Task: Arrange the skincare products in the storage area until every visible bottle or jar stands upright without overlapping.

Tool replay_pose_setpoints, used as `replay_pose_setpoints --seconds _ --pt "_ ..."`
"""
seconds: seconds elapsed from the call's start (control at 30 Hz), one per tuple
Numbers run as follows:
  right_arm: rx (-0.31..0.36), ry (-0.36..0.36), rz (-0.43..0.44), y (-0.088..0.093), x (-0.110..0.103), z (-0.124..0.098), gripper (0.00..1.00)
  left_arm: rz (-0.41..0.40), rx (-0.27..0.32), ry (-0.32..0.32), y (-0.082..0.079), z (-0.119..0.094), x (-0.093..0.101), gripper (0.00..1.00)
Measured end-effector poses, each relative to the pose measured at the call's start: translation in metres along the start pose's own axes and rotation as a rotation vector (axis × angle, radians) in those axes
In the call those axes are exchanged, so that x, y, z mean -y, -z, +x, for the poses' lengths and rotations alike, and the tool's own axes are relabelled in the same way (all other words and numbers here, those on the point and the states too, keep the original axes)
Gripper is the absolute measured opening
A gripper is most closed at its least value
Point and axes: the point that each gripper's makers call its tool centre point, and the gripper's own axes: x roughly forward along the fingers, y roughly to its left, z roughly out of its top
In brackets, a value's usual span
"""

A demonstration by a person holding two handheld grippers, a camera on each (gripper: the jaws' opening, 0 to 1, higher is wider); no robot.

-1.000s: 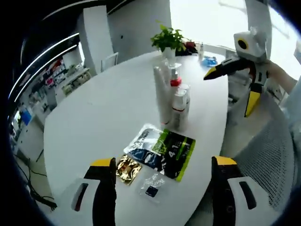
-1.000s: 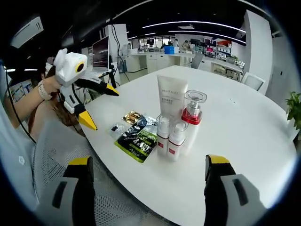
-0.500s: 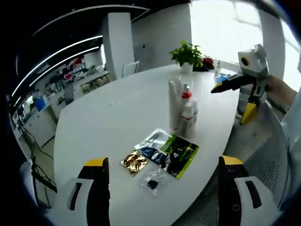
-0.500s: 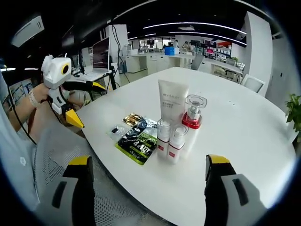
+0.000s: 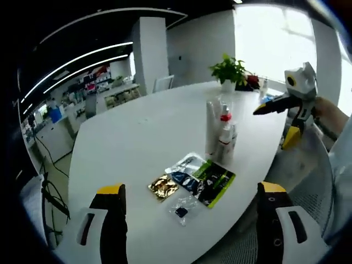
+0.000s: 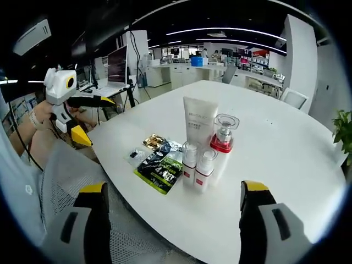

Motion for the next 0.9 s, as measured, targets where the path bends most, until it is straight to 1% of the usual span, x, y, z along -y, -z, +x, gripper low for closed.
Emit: replay_pose_setpoints --seconds 0.17,0.23,0.37,0.9 --pt "0.006 0.000 -0.003 -0.0002 -0.0011 0.0003 1.00 -0.015 0.012 -0.002 0.0010 -0.0002 -0.0012 0.97" --pt "0.008 0.000 -0.004 -0.0003 -0.0013 0.0002 1.00 -0.016 0.006 -0.004 0.0026 -0.0004 -0.0008 0.97" --pt "0.003 -0.001 -0.004 0.0012 -0.0014 0.0004 1.00 -0.029 0.013 -0.011 0.0034 -0.0010 -0.0015 0.97" --pt "0.000 -0.009 -0.005 0.0015 -0.0038 0.0023 1.00 -0.039 0.005 -0.004 0.0061 -0.0001 0.0017 0.97"
